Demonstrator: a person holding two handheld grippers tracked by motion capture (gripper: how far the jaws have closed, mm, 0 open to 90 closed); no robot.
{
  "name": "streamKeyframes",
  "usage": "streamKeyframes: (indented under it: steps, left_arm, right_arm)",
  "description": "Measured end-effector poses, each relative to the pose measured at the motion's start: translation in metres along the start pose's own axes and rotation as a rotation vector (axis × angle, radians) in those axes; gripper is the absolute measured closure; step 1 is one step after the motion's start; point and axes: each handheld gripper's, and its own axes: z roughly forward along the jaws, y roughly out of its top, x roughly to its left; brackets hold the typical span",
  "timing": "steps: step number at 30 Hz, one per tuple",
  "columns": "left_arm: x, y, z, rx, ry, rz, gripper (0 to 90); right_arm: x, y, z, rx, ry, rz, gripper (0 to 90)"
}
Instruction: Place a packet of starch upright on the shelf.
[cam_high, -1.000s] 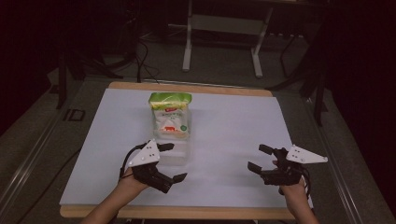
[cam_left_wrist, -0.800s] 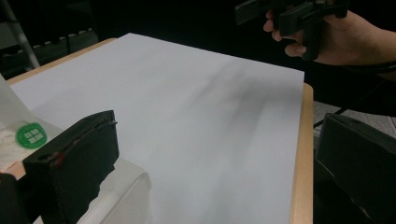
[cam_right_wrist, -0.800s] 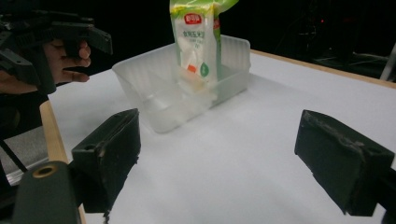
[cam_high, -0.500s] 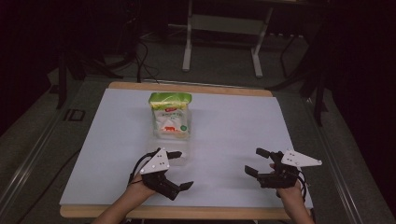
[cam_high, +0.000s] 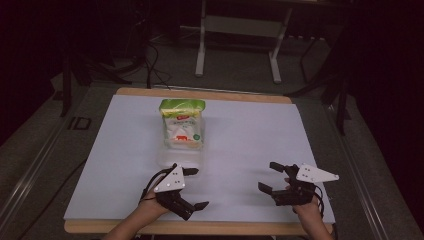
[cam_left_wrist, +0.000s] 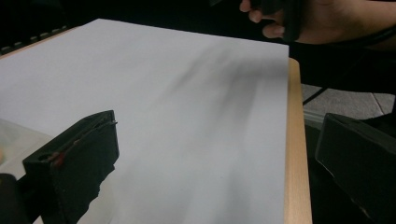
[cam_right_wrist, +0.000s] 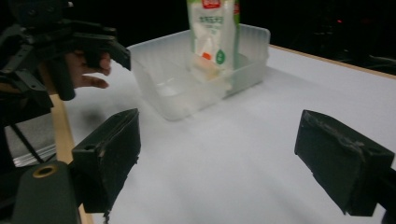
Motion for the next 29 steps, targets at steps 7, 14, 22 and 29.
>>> streamKeyframes:
  steps: [7,14,22,29]
  left_arm:
    - [0.000,-0.007,0.005,0.024,-0.015,0.016,0.0]
    - [-0.001,-0.009,0.005,0.019,-0.019,0.014,0.0]
    - [-0.001,-0.009,0.006,0.018,-0.025,0.012,0.0]
    - [-0.001,-0.009,0.005,0.015,-0.026,0.010,0.0]
  right_arm:
    - [0.003,-0.006,0.009,0.030,0.033,-0.043,14.4]
    - [0.000,-0.010,0.011,0.035,0.028,-0.050,14.7]
    - [-0.003,-0.013,0.012,0.042,0.022,-0.054,14.8]
    - [-0.004,-0.013,0.013,0.047,0.022,-0.060,14.8]
